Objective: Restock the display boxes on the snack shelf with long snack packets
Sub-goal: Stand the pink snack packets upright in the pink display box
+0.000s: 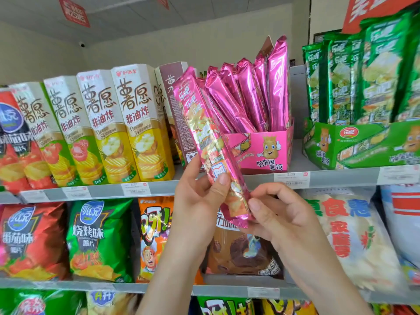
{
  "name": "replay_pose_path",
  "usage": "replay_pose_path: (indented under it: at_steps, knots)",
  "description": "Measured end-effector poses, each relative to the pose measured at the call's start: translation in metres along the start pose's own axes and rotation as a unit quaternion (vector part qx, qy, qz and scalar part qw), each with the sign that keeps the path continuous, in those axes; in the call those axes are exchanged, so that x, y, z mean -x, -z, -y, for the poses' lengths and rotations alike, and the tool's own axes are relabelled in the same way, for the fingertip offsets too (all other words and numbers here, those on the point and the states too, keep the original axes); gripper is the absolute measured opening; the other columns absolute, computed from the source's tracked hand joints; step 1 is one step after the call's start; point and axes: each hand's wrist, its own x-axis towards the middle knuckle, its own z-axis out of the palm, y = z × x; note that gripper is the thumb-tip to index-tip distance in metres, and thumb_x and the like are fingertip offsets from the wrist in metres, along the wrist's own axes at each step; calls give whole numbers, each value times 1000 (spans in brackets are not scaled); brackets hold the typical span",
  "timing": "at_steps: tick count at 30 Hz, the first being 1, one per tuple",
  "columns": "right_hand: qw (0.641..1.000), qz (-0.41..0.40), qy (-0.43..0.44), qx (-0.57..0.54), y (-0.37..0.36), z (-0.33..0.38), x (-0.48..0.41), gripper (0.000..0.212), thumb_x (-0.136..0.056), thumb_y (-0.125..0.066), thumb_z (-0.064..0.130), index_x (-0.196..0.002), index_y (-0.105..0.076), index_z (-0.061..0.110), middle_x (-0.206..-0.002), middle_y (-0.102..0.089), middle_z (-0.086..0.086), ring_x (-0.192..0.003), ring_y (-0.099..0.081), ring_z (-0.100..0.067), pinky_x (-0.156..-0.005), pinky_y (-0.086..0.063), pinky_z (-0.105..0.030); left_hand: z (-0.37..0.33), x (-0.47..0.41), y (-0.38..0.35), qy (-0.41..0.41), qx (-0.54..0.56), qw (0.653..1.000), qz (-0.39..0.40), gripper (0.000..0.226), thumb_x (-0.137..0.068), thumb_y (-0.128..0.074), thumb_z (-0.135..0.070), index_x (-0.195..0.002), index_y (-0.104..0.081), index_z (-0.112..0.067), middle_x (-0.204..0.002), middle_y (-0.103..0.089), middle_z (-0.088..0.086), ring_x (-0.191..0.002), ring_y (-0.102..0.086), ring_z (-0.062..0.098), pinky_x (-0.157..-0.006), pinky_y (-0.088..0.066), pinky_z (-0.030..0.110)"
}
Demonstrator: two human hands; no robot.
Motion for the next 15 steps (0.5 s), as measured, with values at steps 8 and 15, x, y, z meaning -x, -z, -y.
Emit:
replay_pose_path:
  at_steps: [8, 15]
  knots:
    - [1000, -17, 4, -8, 0, -4, -2, 39, -66, -83, 37, -102, -72, 28, -95, -76, -8, -90, -73, -23, -76, -58, -29, 0, 1, -5, 10, -26, 999, 36, 48, -86, -65, -39, -132, -56, -27, -120, -68, 7, -116, -62, 24, -99, -49, 45]
    - [988, -60, 98, 98, -5, -5, 3, 37, -67, -85, 29, -101, -72, 36, -88, -74, 5, -76, -67, -9, -68, -55, -18, -2, 1, -4, -16, -8, 1000, -15, 40, -76, -75, -38, -112, -67, -22, -102, -75, 4, -94, -72, 22, -77, -58, 31]
